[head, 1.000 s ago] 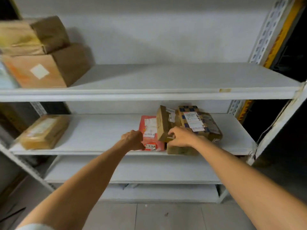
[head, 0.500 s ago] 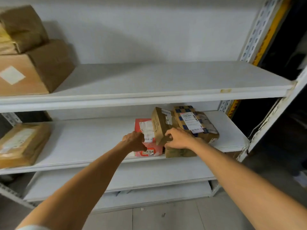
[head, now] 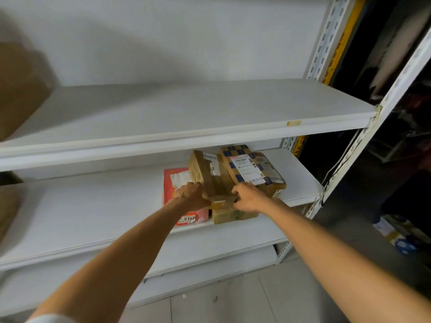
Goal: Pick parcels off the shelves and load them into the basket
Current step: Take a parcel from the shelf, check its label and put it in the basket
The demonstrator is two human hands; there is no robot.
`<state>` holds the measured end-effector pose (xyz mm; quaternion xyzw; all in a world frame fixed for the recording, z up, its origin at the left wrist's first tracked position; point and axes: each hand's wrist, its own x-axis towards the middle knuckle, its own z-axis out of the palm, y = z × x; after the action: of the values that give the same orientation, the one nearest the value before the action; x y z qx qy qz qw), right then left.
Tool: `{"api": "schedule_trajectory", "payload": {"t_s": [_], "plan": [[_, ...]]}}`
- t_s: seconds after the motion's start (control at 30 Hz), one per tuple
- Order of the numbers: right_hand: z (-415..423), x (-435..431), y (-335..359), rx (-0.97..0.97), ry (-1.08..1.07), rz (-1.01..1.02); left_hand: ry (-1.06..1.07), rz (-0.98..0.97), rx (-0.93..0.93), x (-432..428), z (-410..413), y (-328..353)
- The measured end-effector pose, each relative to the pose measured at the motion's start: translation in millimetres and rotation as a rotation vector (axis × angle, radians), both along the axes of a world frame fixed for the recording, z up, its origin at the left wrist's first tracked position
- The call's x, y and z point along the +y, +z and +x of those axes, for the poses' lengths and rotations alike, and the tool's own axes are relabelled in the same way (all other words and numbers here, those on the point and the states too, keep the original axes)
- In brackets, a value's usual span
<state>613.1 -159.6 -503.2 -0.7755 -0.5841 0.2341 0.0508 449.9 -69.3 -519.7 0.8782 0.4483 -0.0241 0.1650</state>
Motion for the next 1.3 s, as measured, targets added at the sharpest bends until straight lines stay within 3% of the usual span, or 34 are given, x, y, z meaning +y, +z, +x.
{"api": "schedule_trajectory", "payload": {"t_s": [0.17,0.3,0.57,0.7,0.9,1.03,1.3], "plan": [[9,8,-14,0.018,0.090,-0.048,0.093,-0.137,-0.106,-2,19,-9],[17,12,-17,0.021,0.140,-0.067,0.410,-0.249,-0.264,0,31,-13],[7,17,-10,0.132,-0.002,0.100,0.659,-0.387,-0.420,8,18,0],[-18,27,-4,0.260,-0.076,0.181,0.654,-0.354,-0.402,4,-19,1],[-56,36,-15,0.454,-0.111,0.172,0.519,-0.537,-0.364,0,-48,-2],[-60,39,-28,0.507,-0.188,0.188,0.573,-0.577,-0.522,4,-50,-8],[-55,31,-47,0.547,-0.237,0.178,0.551,-0.408,-0.576,-14,-40,-16]]}}
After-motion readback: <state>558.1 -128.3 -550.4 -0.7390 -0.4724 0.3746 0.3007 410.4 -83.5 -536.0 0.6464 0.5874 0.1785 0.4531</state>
